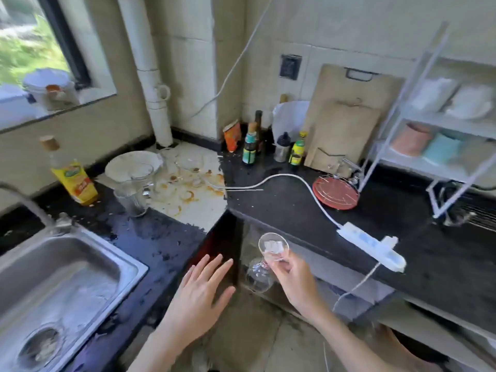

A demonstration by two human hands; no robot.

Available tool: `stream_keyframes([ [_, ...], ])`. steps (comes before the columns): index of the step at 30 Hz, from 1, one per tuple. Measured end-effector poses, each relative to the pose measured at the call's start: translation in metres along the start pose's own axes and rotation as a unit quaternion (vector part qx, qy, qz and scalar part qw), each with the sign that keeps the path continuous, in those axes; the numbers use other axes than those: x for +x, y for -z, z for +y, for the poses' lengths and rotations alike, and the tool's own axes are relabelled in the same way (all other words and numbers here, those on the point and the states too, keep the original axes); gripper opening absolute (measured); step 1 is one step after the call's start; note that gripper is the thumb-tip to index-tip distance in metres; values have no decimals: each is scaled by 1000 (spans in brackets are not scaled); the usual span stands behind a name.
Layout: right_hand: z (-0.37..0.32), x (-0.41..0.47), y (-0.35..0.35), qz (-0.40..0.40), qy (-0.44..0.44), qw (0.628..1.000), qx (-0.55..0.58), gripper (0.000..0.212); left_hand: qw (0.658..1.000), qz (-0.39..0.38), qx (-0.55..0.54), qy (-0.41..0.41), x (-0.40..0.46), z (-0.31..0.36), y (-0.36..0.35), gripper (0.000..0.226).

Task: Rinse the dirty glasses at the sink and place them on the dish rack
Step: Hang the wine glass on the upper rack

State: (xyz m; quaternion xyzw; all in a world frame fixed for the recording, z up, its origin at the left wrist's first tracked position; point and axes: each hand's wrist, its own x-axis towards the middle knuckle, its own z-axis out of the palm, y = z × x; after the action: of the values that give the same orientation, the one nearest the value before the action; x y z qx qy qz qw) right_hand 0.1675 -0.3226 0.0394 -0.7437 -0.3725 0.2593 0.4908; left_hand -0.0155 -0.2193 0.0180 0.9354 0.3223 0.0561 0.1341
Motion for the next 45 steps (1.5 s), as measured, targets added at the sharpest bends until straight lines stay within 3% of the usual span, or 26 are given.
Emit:
stream_keyframes([
  [5, 24, -63, 117, 119, -44, 992, 1, 7, 990, -43, 1, -138, 21, 110, -5, 58],
  [12, 50, -138, 240, 308, -82, 947, 27, 16, 950, -83, 47, -298, 66, 244, -27, 55],
  [14, 61, -152, 270, 352, -96, 931, 28, 15, 935, -91, 47, -340, 81, 284, -34, 65],
  [17, 72, -162, 317, 391, -115, 913, 20, 11, 907, -113, -7, -407, 105, 342, -56, 96],
  [19, 80, -159, 351, 413, -122, 903, 6, 11, 893, -98, -27, -439, 126, 377, -66, 85],
  [21, 89, -146, 386, 427, -128, 895, -14, 13, 888, -122, -20, -444, 151, 409, -73, 68],
  [23, 97, -128, 422, 438, -131, 889, -31, 13, 887, -99, -30, -451, 184, 439, -77, 68],
  [27, 106, -88, 492, 438, -130, 888, -58, 12, 878, -43, -54, -474, 250, 495, -73, 90],
  [31, 119, -57, 558, 452, -132, 878, -82, 11, 875, -58, -49, -478, 305, 544, -72, 108],
  [33, 125, -41, 589, 453, -128, 878, -91, 16, 872, -56, -50, -483, 328, 570, -72, 101],
  [37, 137, -3, 660, 466, -99, 872, -114, 17, 874, -58, -43, -480, 366, 624, -77, 57],
  [45, 154, 74, 804, 481, -23, 864, -150, 27, 912, -46, -34, -407, 434, 712, -106, 54],
])
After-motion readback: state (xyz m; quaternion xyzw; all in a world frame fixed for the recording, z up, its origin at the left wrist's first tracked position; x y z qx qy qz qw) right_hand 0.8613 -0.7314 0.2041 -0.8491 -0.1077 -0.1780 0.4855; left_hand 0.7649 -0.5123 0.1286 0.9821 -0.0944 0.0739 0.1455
